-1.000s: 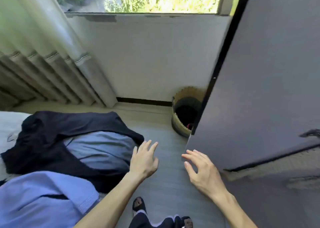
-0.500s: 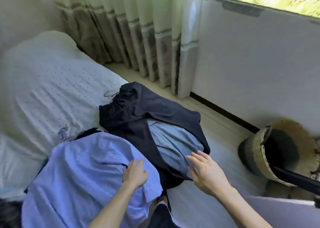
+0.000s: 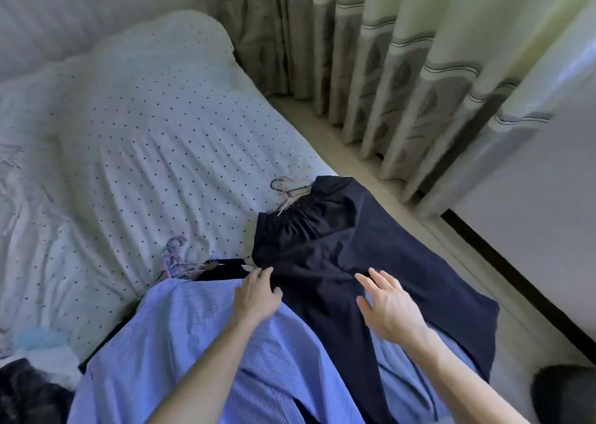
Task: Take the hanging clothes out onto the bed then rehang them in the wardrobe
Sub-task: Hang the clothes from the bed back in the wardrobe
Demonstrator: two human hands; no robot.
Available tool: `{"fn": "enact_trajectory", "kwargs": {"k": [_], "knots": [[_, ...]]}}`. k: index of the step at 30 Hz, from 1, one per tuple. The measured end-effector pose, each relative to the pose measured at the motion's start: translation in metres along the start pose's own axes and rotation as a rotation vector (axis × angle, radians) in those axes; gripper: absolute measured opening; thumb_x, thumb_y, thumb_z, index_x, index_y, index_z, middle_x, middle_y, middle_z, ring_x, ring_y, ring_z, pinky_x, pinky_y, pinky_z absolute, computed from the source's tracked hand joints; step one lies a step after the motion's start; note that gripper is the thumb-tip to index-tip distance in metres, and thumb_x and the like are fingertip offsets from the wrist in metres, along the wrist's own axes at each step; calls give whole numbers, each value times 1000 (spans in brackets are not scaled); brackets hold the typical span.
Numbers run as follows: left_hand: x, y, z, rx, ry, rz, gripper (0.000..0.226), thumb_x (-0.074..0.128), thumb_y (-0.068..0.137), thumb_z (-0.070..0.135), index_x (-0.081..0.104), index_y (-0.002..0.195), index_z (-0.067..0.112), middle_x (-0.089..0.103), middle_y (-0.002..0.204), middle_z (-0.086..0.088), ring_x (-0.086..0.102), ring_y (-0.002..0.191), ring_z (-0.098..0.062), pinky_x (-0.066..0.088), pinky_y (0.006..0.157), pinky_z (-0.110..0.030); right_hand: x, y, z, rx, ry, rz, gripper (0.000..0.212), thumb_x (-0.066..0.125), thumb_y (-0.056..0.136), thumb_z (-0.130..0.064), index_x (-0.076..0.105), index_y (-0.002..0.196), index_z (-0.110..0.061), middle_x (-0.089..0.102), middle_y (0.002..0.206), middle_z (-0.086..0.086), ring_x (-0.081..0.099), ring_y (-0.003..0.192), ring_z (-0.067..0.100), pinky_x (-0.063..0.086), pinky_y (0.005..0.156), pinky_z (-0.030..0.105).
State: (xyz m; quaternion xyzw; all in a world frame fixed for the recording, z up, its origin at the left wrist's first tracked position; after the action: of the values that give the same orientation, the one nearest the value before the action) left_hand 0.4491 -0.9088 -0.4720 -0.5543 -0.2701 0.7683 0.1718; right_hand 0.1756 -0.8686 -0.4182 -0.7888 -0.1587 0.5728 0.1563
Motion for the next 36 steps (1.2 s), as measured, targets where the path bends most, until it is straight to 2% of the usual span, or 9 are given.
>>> {"fn": "enact_trajectory", "kwargs": {"k": [4,8,15,20,23,26,29,32,36], "knots": [[-17,73,-21,-76,-186,-3,66,50,97,42,28,155,22,34,155,-5,38,139,-28,38,112,-44,38,65,11,79,-44,-85,65,37,101,-48,11,158,-32,2,166,5,2,152,32,16,122,39],[-9,149,-50,-139,-423,-20,84,48,77,64,33,151,27,42,152,0,44,137,-22,42,111,-44,92,101,37,160,-85,-294,69,35,100,-53,-1,157,-38,-13,165,-1,-7,152,32,16,119,50],[9,203,-53,-227,-419,-61,64,54,97,45,37,150,11,47,149,-8,46,134,-32,40,109,-42,127,109,55,177,-45,-407,75,37,98,-57,-9,155,-42,-19,164,-8,-15,152,27,14,121,48],[-2,177,-42,-196,-514,53,59,51,101,41,41,148,7,44,152,-8,42,140,-28,35,115,-41,109,103,53,267,177,-435,68,39,97,-60,17,156,-36,4,166,-2,3,153,23,15,123,39],[-19,140,-24,-104,-550,88,29,59,97,38,65,116,18,71,112,-4,64,104,-26,51,86,-32,71,93,35,300,333,-264,60,45,97,-56,42,147,-23,40,154,-1,36,142,20,29,114,30],[-35,86,5,-7,-588,117,11,66,92,32,65,86,23,68,76,5,62,73,-15,44,62,-23,28,72,5,312,517,-133,51,50,95,-55,53,135,-24,61,127,-11,57,113,8,40,94,20],[-33,30,38,67,-614,100,16,72,87,32,62,80,22,68,72,8,61,70,-11,44,62,-23,-3,50,-25,321,700,-90,53,52,92,-59,53,135,-26,64,108,-23,60,95,-5,41,82,10],[-18,-27,71,117,-641,59,15,74,85,32,61,80,27,67,72,14,59,70,-2,42,62,-16,-25,27,-38,314,767,-35,58,54,91,-62,53,134,-23,66,104,-22,63,101,6,47,91,24],[4,-97,116,238,-632,-15,13,73,84,37,69,85,25,70,79,17,63,76,-3,48,70,-23,-48,-9,-22,350,731,59,30,62,91,-45,60,104,-19,63,87,-10,59,88,15,45,73,27]]}}
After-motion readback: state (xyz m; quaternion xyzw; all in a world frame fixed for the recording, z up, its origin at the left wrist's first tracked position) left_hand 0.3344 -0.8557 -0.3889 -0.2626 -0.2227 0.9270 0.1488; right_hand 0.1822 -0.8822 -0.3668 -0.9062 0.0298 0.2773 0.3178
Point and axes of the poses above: each hand's wrist, its own y-axis towards the middle knuckle, its own x-axis out of the palm, z = x × y, the point moved 7 cm from there along y, towards the middle knuckle
